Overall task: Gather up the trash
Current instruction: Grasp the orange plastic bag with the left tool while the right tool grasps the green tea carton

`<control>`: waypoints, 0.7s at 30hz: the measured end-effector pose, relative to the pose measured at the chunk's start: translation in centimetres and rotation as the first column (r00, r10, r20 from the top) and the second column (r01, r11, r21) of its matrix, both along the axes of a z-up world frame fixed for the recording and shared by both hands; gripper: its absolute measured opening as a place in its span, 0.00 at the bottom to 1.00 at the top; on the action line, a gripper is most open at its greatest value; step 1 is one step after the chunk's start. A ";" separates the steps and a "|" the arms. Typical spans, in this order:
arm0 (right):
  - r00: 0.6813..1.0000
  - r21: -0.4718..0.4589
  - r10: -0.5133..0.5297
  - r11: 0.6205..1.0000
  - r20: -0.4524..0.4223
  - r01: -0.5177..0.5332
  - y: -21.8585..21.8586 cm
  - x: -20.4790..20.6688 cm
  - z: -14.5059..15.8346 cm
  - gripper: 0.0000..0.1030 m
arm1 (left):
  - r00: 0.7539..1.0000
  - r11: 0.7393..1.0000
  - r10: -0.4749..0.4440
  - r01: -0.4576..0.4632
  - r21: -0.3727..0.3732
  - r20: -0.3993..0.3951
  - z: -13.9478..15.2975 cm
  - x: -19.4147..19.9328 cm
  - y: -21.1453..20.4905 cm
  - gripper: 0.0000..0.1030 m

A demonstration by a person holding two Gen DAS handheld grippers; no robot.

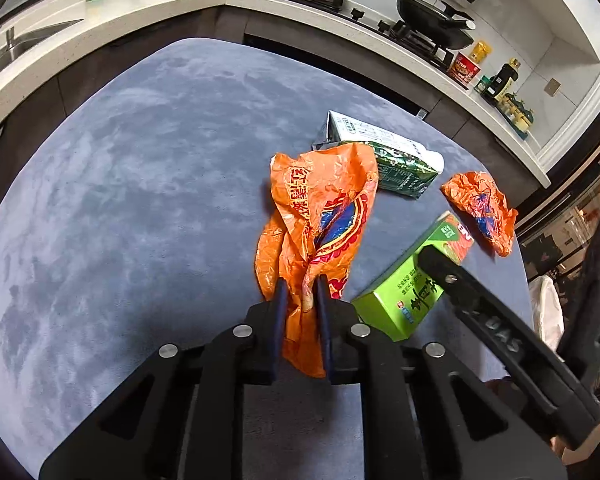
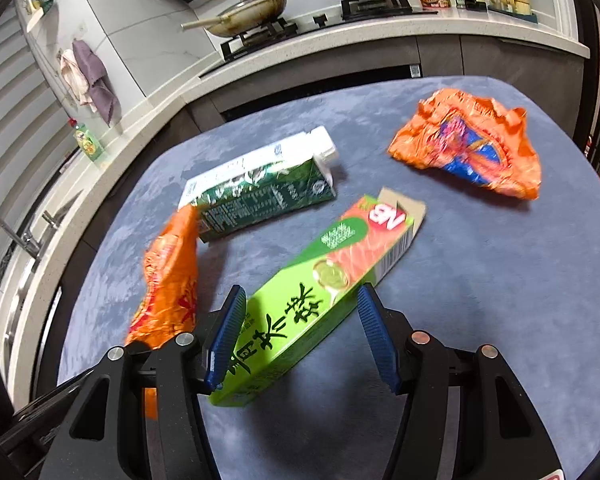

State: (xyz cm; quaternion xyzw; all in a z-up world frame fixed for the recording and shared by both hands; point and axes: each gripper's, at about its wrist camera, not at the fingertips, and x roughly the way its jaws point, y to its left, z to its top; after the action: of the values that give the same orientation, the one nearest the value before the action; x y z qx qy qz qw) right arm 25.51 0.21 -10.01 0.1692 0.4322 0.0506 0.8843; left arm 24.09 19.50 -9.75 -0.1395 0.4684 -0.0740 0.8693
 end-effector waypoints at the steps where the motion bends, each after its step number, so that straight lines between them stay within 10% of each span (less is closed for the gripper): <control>1: 1.000 0.007 -0.005 1.000 -0.004 0.005 0.3 0.1 -0.3 0.60 | 1.000 1.000 -0.001 0.001 0.001 0.000 0.0 0.0 0.0 0.14; 19: 1.000 0.000 0.013 1.000 -0.001 -0.013 0.7 -2.6 0.2 0.46 | 1.000 1.000 -0.013 0.013 -0.007 -0.004 0.4 -2.0 -0.3 0.13; 21: 1.000 -0.017 0.013 1.000 0.010 -0.013 0.2 -3.4 0.7 0.23 | 1.000 1.000 -0.020 0.020 -0.007 -0.002 0.7 -2.5 -0.6 0.13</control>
State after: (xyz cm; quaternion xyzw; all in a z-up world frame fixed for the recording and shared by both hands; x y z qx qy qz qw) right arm 22.15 0.36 -9.27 0.1586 0.4294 0.0534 0.8875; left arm 21.55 18.86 -9.09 -0.1380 0.4702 -0.0844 0.8676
